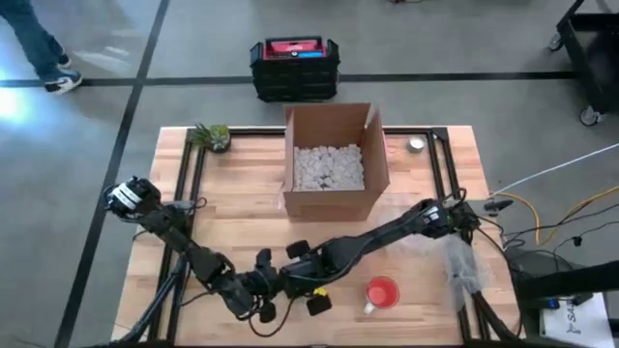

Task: Wrap mug
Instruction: Wrap the yellow mug with bubble wrap

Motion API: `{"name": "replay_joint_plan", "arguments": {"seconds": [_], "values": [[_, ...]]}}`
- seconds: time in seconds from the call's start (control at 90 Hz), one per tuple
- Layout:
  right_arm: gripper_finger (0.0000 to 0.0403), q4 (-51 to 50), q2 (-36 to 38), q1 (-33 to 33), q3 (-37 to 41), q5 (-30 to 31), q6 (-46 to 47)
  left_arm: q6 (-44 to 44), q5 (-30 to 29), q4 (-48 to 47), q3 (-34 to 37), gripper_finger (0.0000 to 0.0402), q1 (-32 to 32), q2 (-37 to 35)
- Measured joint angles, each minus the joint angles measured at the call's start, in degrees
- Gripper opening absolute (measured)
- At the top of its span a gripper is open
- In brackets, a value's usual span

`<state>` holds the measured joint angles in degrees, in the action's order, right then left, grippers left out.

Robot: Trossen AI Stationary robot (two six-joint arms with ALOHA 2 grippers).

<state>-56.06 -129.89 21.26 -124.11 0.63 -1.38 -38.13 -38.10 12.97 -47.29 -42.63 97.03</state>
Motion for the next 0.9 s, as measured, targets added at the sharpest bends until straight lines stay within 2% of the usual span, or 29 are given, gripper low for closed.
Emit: {"name": "replay_joint_plan", "arguments": {"seconds": [0.111,0.256,0.489,0.9], "values": [[0.0002,-1.2,0.3,0.0,0.0,3.1,-0.2,0.0,0.0,0.0,0.0,0.0,0.0,0.0],[0.0002,1.9,0.0,-0.2,0.6,9.5,-0.8,0.2,0.1,0.0,0.0,0.0,0.0,0.0],[0.0002,2.9,-0.6,0.2,3.3,7.4,0.1,0.2,0.0,0.0,0.1,0.0,0.0,0.0],[0.0002,4.2,-0.3,1.0,2.7,6.0,0.3,0.2,0.0,0.0,0.1,0.0,0.5,0.0]]}}
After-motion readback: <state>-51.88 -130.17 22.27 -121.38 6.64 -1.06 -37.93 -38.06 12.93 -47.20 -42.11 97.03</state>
